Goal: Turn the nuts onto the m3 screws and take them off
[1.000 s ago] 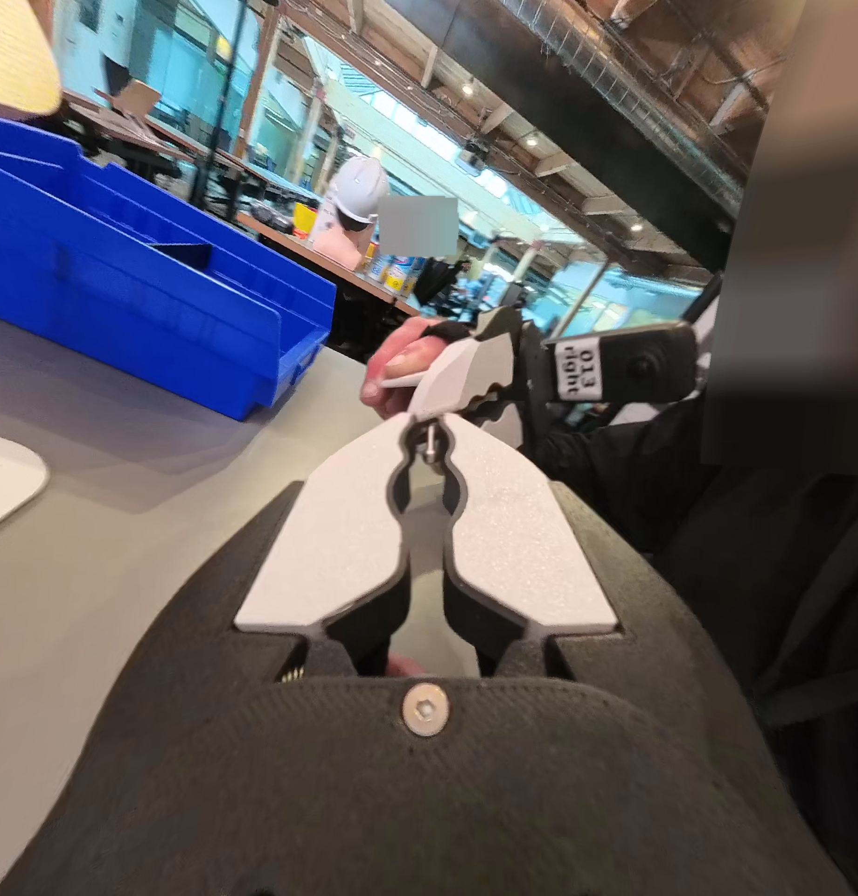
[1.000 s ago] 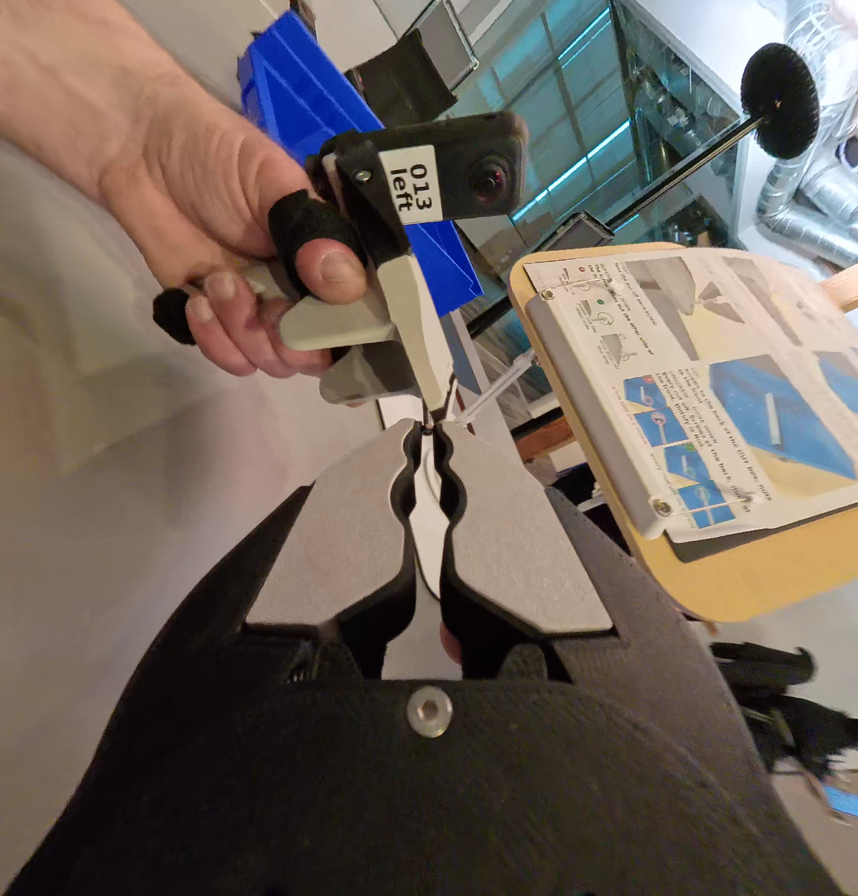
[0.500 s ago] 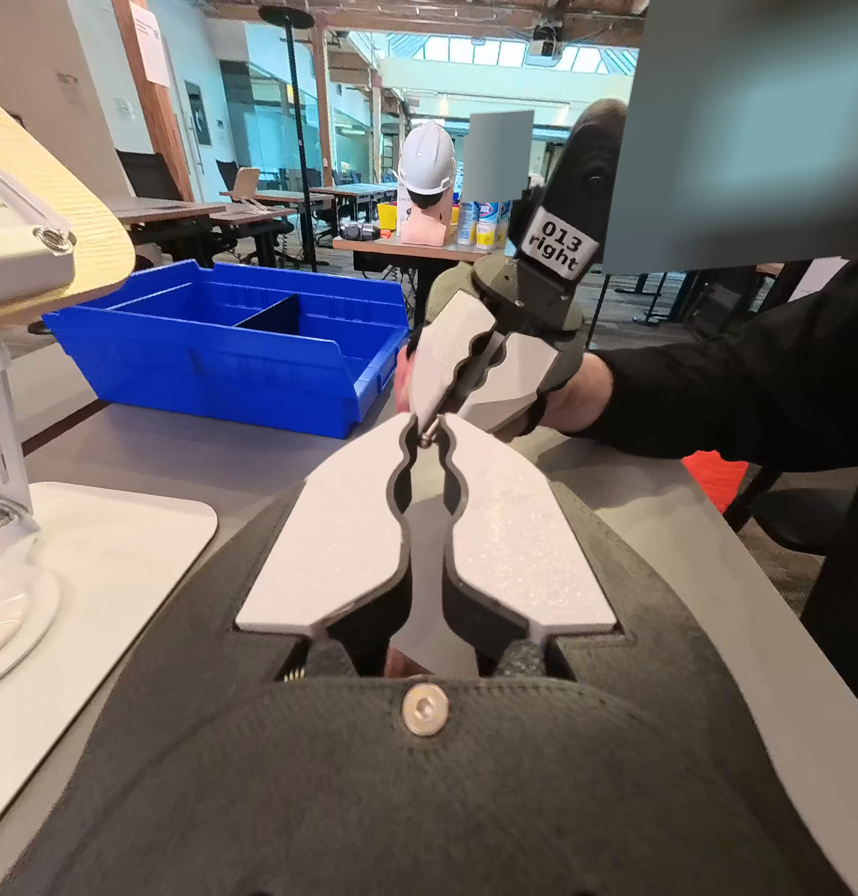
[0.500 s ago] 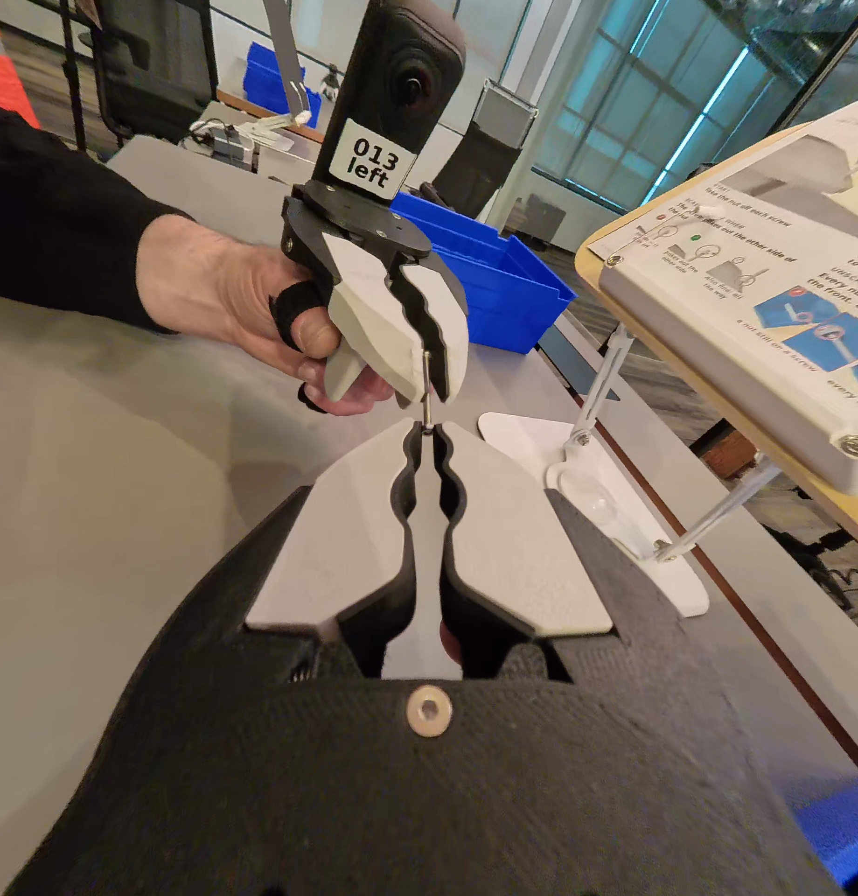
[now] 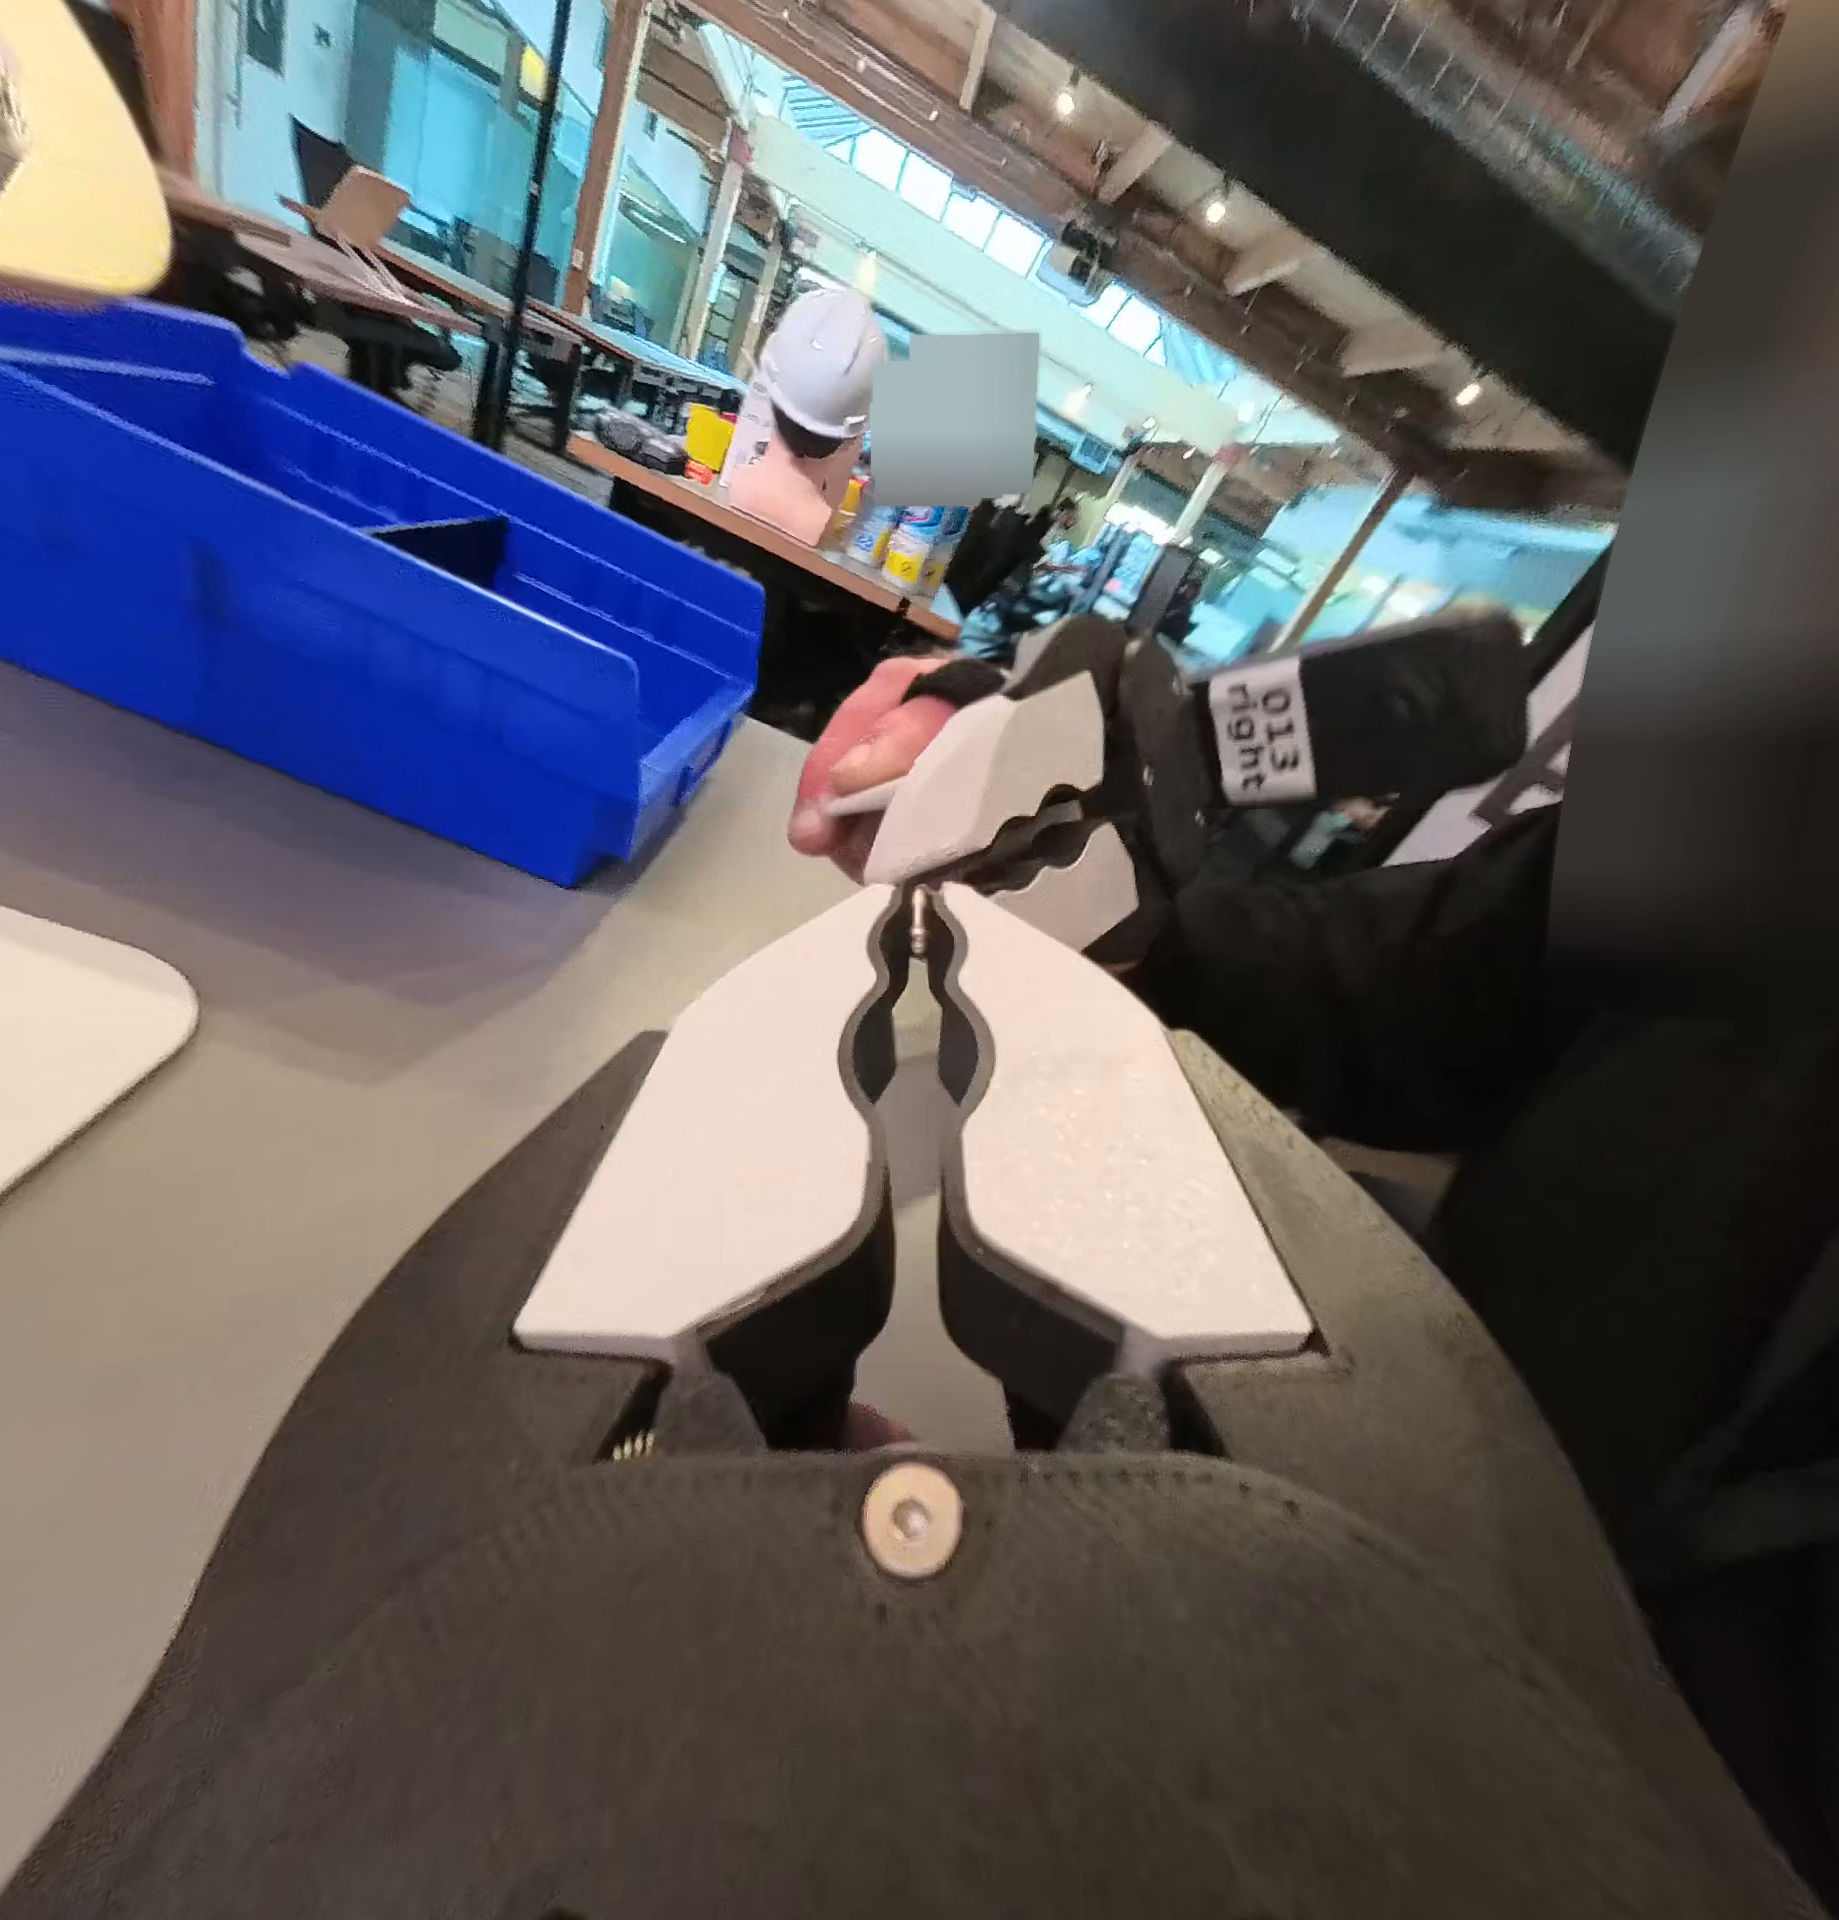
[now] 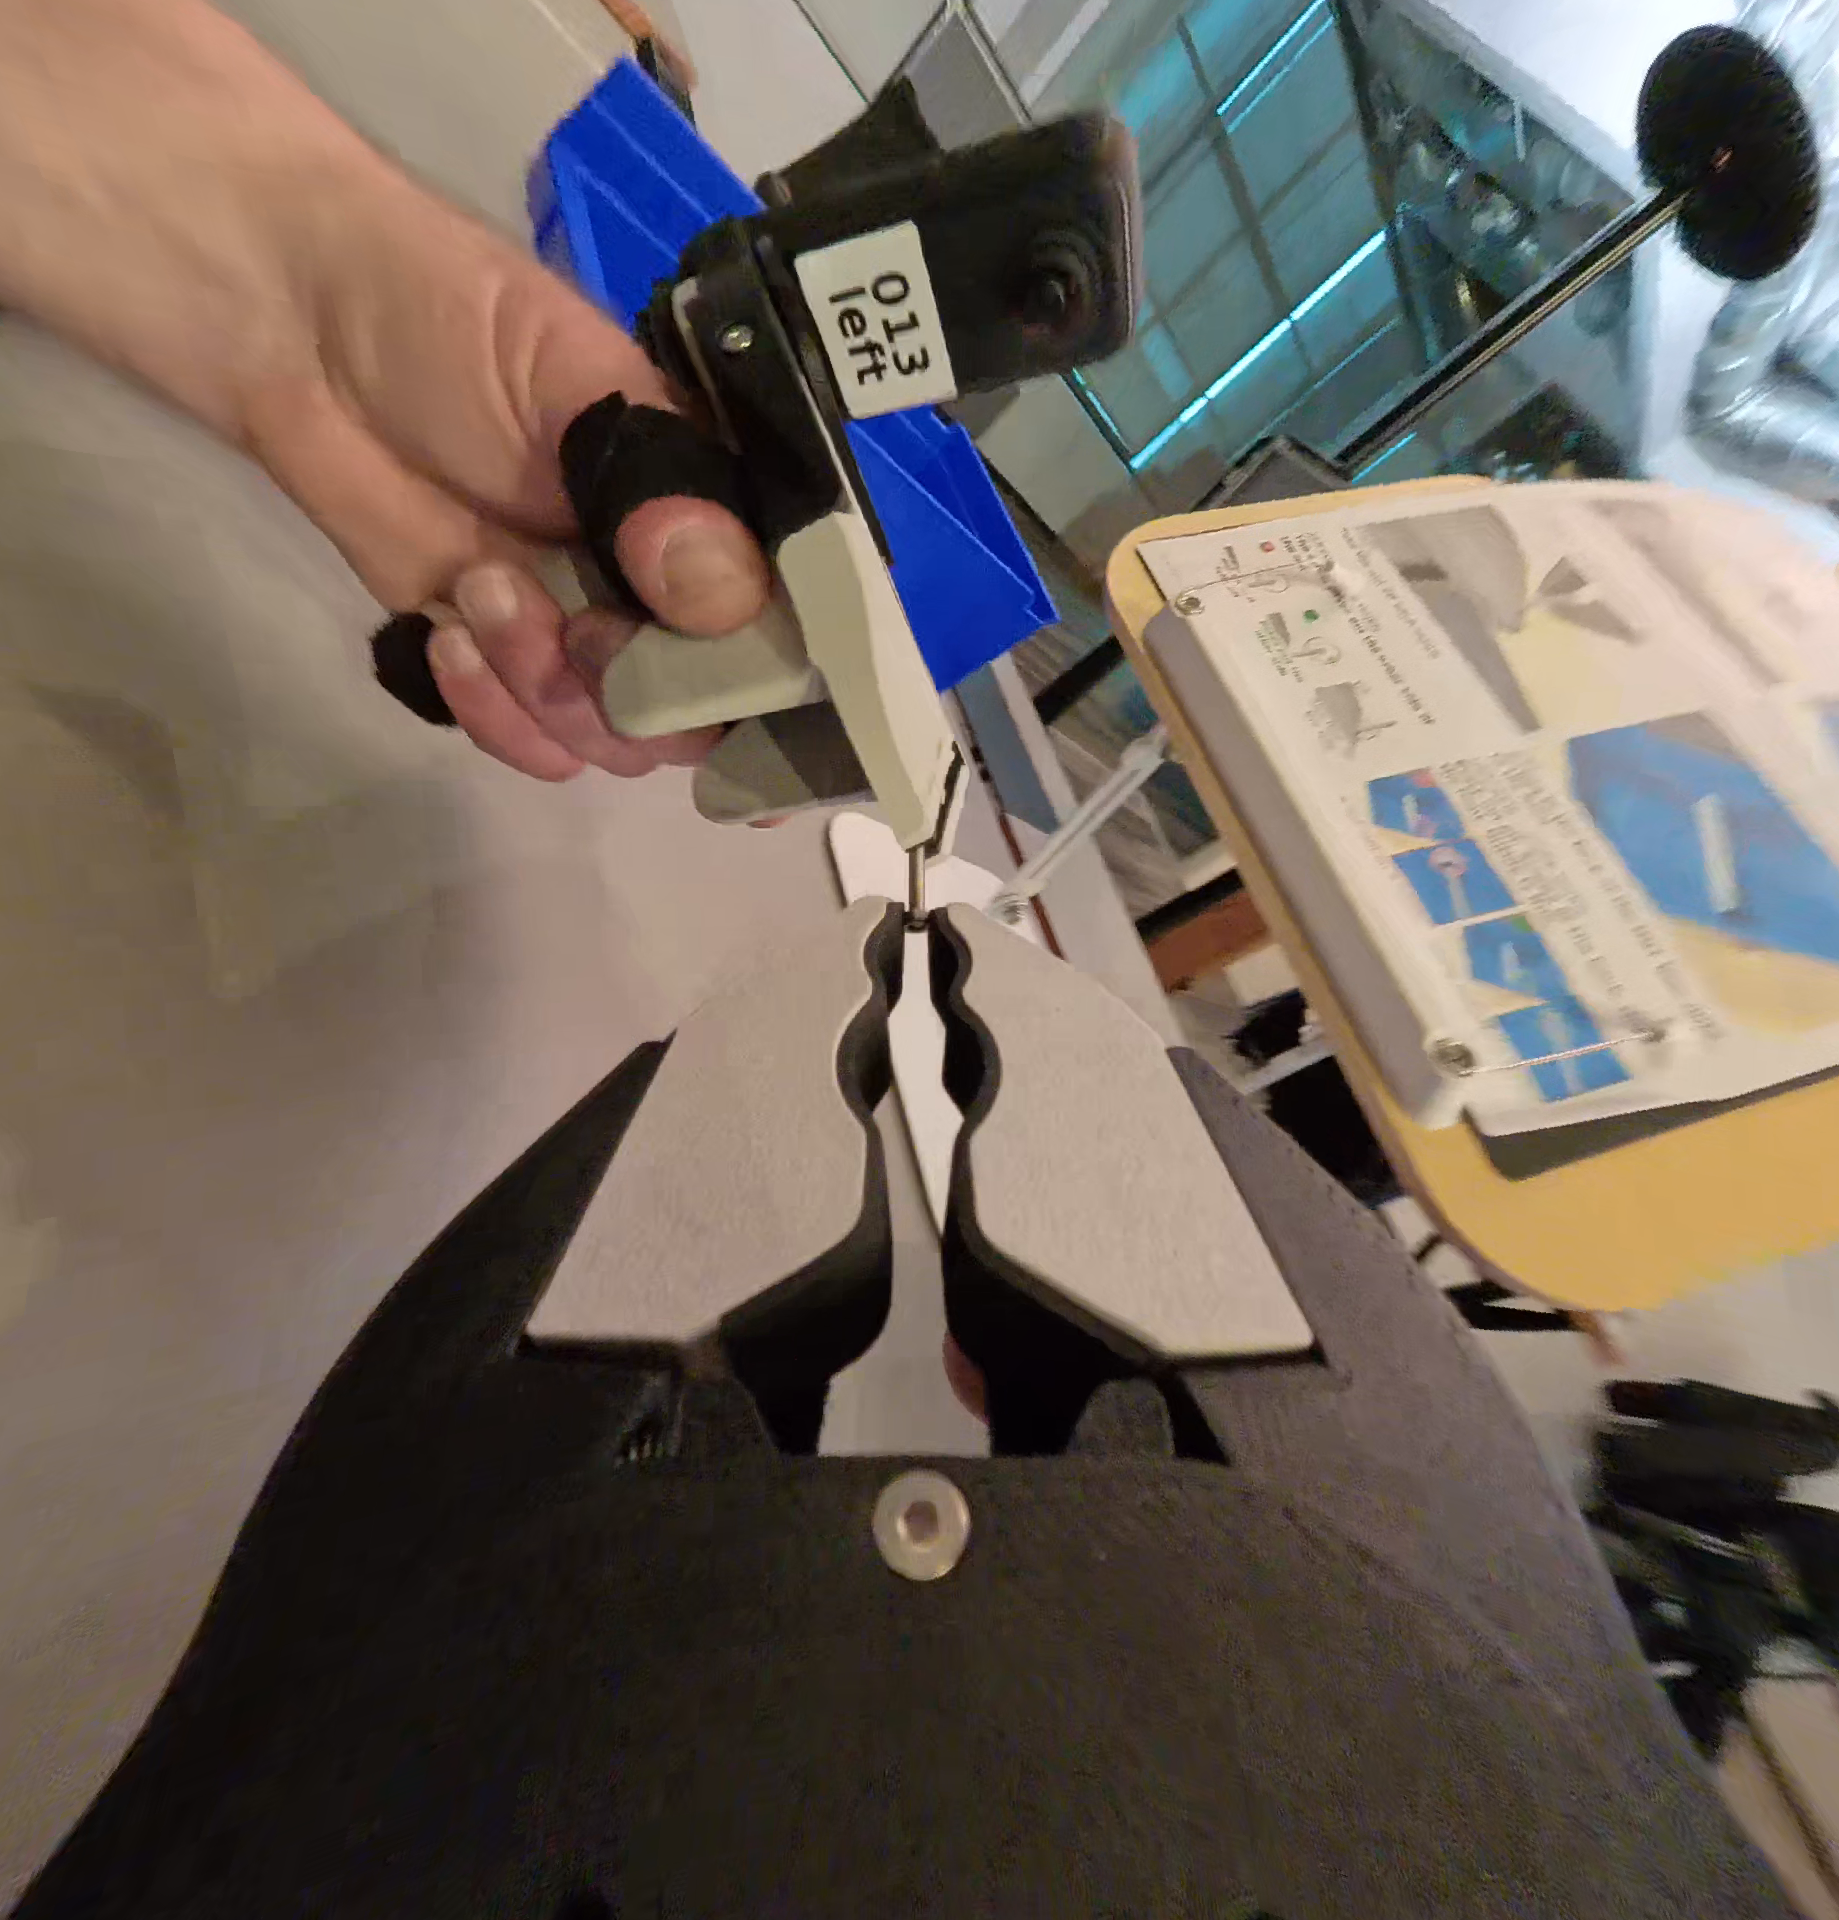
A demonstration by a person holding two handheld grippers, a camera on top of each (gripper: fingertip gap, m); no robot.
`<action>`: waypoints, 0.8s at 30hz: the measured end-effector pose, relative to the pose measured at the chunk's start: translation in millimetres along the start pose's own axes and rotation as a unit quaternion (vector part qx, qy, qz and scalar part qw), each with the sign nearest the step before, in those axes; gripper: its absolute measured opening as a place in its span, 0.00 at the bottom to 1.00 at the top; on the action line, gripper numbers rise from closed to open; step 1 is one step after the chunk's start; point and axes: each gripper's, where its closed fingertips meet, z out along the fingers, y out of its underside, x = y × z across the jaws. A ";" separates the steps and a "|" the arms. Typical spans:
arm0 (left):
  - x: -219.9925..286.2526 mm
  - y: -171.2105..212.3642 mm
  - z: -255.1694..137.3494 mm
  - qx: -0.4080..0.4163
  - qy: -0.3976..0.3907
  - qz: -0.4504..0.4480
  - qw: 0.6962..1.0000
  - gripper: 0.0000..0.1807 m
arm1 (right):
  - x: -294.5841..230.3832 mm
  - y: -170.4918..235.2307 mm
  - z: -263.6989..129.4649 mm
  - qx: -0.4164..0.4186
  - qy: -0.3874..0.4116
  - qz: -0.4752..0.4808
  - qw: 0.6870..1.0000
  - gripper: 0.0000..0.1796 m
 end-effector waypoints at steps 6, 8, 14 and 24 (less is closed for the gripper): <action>-2.1 2.7 -0.6 0.012 0.038 -0.066 0.997 0.02 | -0.2 1.9 0.7 -0.018 0.018 -0.047 0.999 0.03; -1.3 2.2 0.4 0.010 0.028 -0.041 0.999 0.09 | -0.3 3.8 0.3 -0.008 0.000 -0.004 1.000 0.03; -4.2 2.6 -0.7 -0.026 -0.047 0.105 0.993 0.17 | -4.5 5.9 -1.9 0.036 -0.081 0.151 0.985 0.03; 2.3 6.7 2.3 -0.035 -0.045 0.161 0.985 0.02 | -11.1 1.9 -4.0 0.071 -0.139 0.238 0.959 0.03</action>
